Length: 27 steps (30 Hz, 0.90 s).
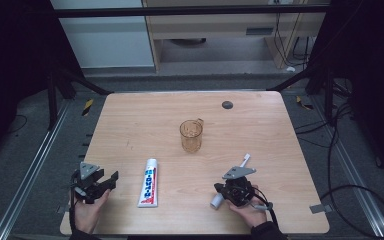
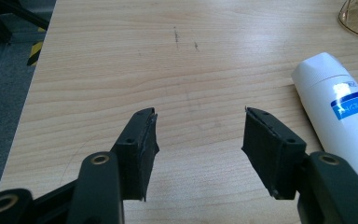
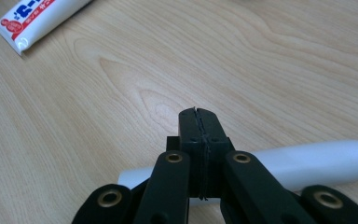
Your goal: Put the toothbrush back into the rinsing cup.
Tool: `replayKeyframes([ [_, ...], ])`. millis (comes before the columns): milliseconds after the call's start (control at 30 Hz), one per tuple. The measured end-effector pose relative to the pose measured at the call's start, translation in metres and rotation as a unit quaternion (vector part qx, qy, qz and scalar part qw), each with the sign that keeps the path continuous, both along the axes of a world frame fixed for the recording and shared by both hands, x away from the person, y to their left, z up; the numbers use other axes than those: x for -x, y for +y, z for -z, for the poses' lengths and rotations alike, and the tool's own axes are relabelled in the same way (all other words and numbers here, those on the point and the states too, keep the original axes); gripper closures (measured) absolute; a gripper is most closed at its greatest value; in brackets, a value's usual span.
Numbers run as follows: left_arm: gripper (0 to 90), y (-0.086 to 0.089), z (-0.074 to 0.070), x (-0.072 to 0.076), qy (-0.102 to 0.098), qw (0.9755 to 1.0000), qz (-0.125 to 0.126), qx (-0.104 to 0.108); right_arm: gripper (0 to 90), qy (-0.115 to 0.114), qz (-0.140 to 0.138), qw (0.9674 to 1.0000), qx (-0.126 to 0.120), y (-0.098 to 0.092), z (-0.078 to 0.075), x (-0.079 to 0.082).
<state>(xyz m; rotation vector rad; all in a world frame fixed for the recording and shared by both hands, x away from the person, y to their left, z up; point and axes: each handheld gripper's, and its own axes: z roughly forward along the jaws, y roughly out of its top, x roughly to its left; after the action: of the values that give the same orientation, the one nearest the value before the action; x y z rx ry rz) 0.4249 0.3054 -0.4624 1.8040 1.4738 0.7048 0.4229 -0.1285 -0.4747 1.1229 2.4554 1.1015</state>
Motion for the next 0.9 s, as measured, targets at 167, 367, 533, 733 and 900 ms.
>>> replayKeyframes([
  [167, 44.0, 0.000, 0.000, 0.000, 0.003, 1.0000, 0.002, -0.003, 90.0, 0.010, -0.003, 0.9999, 0.005, 0.001, 0.002, 0.000],
  [367, 44.2, 0.000, 0.001, 0.000, 0.005, 1.0000, 0.003, -0.003, 90.0, 0.011, -0.007, 0.9999, 0.010, -0.001, 0.003, -0.001],
  [533, 44.2, 0.000, 0.001, 0.000, 0.005, 1.0000, 0.003, -0.002, 90.0, 0.015, -0.006, 0.9998, 0.011, -0.003, 0.003, 0.000],
  [733, 44.2, -0.001, 0.001, 0.000, 0.004, 1.0000, 0.005, -0.003, 90.0, 0.017, -0.002, 0.9998, 0.011, -0.009, 0.002, 0.001],
  [900, 44.2, -0.001, 0.001, 0.000, 0.005, 1.0000, 0.005, -0.003, 90.0, 0.021, 0.004, 0.9997, 0.008, -0.013, 0.002, 0.002],
])
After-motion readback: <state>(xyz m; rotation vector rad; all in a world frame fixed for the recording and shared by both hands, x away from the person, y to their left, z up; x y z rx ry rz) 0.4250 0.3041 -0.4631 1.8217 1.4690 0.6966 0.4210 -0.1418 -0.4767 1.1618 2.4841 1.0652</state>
